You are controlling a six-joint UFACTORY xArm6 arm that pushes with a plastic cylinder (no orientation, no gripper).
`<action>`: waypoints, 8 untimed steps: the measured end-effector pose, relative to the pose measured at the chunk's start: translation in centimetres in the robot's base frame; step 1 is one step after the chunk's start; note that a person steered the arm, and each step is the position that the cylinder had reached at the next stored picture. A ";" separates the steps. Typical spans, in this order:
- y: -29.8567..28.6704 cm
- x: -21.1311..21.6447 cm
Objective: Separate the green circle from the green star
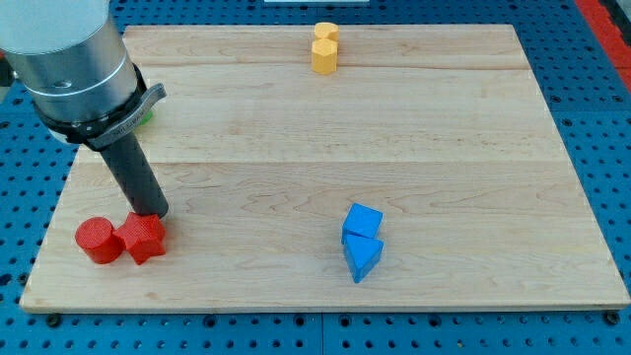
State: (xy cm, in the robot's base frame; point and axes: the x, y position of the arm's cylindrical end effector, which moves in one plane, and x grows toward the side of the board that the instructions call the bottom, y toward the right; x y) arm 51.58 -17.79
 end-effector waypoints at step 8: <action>-2.0 -11.0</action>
State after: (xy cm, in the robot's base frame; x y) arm 40.61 -19.76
